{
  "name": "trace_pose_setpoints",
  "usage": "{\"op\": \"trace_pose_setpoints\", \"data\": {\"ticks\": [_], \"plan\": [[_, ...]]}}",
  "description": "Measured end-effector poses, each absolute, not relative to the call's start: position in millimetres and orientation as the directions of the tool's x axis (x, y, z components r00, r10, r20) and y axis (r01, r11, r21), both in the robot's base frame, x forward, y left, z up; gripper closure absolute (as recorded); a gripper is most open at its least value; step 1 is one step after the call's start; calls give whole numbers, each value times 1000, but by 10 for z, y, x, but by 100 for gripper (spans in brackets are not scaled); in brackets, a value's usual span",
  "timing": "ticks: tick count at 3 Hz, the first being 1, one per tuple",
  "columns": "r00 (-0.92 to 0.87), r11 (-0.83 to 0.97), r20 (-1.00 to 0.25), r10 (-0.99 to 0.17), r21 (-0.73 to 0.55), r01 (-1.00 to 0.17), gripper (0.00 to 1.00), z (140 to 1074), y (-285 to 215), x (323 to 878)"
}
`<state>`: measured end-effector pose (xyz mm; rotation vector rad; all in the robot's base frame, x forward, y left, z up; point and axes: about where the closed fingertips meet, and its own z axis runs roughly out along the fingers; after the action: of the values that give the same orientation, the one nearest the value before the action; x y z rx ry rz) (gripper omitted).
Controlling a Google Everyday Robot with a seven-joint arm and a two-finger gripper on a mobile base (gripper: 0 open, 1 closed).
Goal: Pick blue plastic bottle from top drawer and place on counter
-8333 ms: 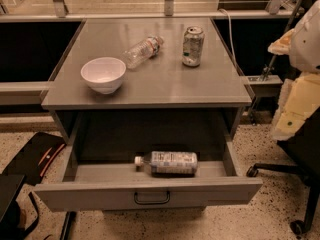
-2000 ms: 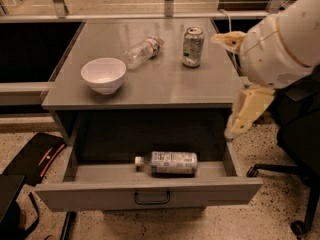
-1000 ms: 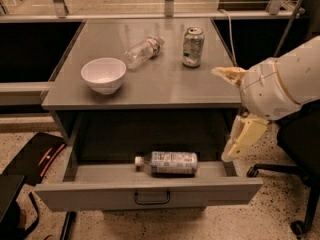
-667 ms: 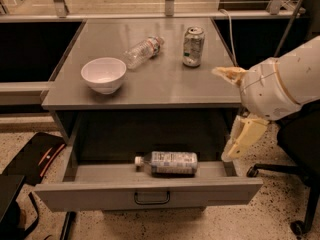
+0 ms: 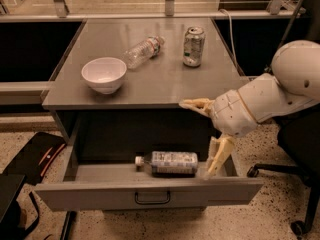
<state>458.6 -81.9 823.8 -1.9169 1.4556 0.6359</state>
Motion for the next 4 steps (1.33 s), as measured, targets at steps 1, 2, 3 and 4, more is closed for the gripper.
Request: {"op": "trace_pose_setpoints", "data": {"ticks": [1, 2, 3, 4], "plan": [[270, -182, -707, -654, -200, -963, 0, 8244, -816, 4584], [249, -156, -618, -746, -201, -967, 0, 8073, -742, 4634], [223, -127, -563, -795, -206, -970, 0, 7950, -816, 4700], [229, -133, -564, -793, -206, -969, 0, 7956, -815, 4694]]}}
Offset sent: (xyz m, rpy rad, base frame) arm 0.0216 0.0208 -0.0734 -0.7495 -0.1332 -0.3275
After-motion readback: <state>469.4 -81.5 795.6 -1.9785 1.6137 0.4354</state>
